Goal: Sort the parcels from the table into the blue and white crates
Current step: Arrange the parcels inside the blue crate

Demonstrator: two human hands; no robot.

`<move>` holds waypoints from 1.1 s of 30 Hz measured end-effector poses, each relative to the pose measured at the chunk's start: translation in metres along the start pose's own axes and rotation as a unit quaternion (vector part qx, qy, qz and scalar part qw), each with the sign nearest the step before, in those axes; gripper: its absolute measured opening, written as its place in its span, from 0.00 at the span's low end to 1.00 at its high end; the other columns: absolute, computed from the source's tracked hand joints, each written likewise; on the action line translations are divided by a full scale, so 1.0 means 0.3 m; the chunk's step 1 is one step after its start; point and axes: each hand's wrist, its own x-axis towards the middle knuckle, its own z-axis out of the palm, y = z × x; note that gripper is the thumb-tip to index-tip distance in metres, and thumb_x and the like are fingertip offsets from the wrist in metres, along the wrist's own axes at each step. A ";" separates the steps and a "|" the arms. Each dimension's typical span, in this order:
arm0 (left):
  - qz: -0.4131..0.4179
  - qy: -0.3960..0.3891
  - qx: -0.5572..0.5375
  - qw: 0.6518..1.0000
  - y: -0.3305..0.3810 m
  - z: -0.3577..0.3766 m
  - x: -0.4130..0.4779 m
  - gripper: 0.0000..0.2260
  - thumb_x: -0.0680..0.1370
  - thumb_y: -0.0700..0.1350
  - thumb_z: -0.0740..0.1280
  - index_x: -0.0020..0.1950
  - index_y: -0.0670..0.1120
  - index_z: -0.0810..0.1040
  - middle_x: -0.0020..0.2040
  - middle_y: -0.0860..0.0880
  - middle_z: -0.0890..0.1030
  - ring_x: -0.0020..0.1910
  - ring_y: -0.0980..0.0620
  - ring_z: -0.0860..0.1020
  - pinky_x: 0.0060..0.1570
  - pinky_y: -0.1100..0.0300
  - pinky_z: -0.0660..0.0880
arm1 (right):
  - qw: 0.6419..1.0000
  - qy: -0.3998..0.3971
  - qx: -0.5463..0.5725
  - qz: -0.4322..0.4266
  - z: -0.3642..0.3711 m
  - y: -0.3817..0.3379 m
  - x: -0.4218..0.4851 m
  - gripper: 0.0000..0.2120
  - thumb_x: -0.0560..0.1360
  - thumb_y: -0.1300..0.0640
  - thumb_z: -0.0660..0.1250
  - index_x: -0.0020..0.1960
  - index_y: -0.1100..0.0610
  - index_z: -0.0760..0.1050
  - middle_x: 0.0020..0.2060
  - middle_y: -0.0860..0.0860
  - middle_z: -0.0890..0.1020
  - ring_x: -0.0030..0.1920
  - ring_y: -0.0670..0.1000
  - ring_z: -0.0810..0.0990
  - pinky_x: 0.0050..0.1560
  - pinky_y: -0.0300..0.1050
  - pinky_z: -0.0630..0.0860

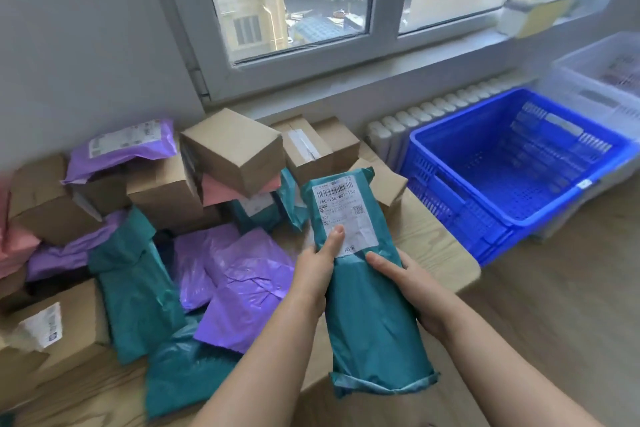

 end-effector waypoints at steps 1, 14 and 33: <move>0.000 -0.005 0.009 1.000 -0.015 0.073 0.005 0.15 0.78 0.53 0.71 0.59 0.45 0.81 0.50 0.47 0.87 0.49 0.47 0.85 0.53 0.51 0.81 | 1.000 0.009 0.008 0.002 -0.077 -0.001 -0.009 0.19 0.76 0.51 0.70 0.66 0.53 0.75 0.57 0.52 0.85 0.58 0.54 0.83 0.64 0.54 0.76; -0.051 -0.092 0.062 0.993 -0.283 0.998 0.107 0.17 0.77 0.54 0.71 0.61 0.45 0.81 0.53 0.48 0.86 0.53 0.49 0.85 0.61 0.48 0.78 | 0.989 0.119 0.086 0.018 -1.007 -0.144 -0.152 0.20 0.74 0.54 0.72 0.63 0.60 0.78 0.55 0.60 0.84 0.57 0.60 0.83 0.64 0.60 0.75; -0.087 -0.105 0.103 0.985 -0.141 1.643 0.826 0.21 0.74 0.59 0.71 0.59 0.46 0.82 0.50 0.50 0.87 0.49 0.51 0.85 0.53 0.55 0.80 | 0.979 0.187 0.060 0.050 -1.662 -0.578 0.448 0.17 0.75 0.51 0.72 0.59 0.61 0.80 0.50 0.58 0.86 0.53 0.59 0.85 0.56 0.53 0.80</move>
